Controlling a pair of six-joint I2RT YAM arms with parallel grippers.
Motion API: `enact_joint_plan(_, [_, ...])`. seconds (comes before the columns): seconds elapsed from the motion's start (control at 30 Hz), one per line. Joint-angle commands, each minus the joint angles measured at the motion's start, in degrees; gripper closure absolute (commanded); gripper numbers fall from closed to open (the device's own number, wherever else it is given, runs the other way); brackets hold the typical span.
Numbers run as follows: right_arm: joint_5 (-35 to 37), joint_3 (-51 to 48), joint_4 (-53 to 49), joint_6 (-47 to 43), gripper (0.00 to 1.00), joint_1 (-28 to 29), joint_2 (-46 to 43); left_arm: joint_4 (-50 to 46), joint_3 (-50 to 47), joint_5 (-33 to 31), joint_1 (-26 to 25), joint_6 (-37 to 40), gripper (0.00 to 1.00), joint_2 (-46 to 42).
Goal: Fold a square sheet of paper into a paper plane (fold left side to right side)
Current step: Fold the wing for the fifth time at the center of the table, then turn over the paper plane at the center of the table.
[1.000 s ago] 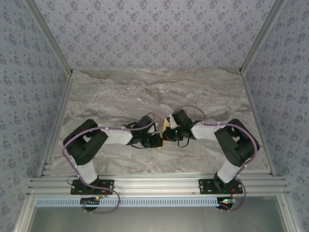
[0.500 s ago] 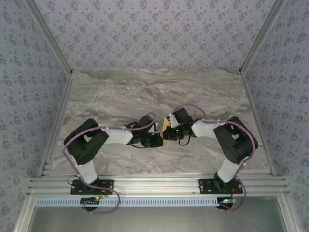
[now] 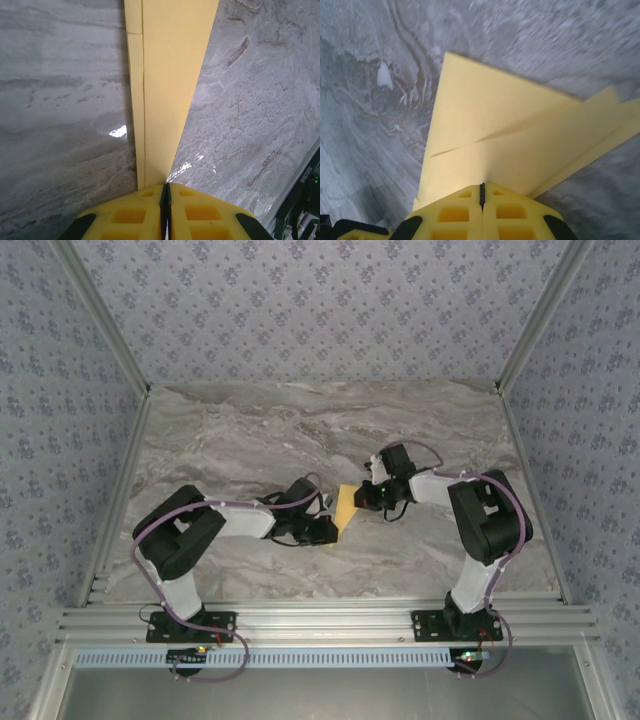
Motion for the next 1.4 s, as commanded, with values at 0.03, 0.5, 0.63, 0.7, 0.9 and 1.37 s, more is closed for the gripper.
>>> enact_joint_plan(0.03, [7.5, 3.61, -3.14, -3.02, 1.0, -4.85, 1.86, -3.48, -1.71, -1.43, -1.25, 0.68, 0.89, 4.46])
enact_joint_plan(0.5, [14.87, 2.08, -10.87, 0.03, 0.77, -6.01, -16.38, -2.39, 1.67, 2.6, -0.22, 4.03, 0.6, -8.75])
enact_joint_plan(0.63, [18.29, -0.6, -11.91, 4.49, 0.6, -0.33, -21.1, -4.86, -0.74, -1.72, 1.93, 5.57, 0.51, -17.93])
enact_joint_plan(0.7, [20.43, -1.38, -11.77, 5.88, 0.58, 3.28, -21.58, -6.83, -2.22, -4.86, 2.89, 6.54, 0.47, -22.63])
enact_joint_plan(0.9, [12.43, -4.85, -2.08, 8.75, 0.66, 5.35, -18.36, -7.54, -5.17, -5.22, 4.48, 6.77, 0.41, -28.73])
enact_joint_plan(1.37, [32.87, 5.3, -17.74, 14.95, 0.4, 18.56, -12.59, -12.19, -9.69, -16.55, 4.62, 5.91, 0.39, -36.09])
